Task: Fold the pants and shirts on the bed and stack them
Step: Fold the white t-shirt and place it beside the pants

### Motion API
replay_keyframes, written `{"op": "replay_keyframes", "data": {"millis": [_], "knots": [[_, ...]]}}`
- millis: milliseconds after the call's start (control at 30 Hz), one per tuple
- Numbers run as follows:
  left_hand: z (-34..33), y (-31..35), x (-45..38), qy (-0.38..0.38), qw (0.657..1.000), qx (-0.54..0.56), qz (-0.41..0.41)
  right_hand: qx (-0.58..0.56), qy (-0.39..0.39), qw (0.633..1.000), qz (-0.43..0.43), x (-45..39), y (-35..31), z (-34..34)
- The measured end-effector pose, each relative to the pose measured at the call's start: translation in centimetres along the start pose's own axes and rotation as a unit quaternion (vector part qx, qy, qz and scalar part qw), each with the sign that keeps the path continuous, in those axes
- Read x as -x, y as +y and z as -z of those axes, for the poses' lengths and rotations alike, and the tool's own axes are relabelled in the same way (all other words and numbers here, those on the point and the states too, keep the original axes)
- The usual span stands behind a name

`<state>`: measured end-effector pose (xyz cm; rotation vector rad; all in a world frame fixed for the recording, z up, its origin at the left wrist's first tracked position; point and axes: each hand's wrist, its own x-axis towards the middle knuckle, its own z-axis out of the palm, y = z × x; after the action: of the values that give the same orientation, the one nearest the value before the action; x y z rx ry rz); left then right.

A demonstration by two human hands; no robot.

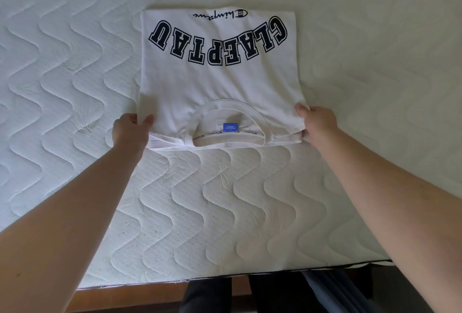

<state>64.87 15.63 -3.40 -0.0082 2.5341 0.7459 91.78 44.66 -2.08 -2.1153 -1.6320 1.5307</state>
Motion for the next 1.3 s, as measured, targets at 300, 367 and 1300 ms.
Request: {"op": "replay_keyframes", "data": {"millis": [300,367,1300], "knots": [[0.5,-2.3,0.7,-0.106,0.979,0.156,0.075,-0.044,0.086,0.995,0.033,1.1,2.0,0.0],[0.4,-2.8,1.0,-0.122,0.974,0.176,0.074,-0.011,0.084,0.995,0.048,1.7,2.6,-0.1],[-4.7,1.6,7.9,-0.114,0.856,0.433,0.259,-0.338,-0.004,0.935,-0.107,7.5,3.0,-5.6]]}}
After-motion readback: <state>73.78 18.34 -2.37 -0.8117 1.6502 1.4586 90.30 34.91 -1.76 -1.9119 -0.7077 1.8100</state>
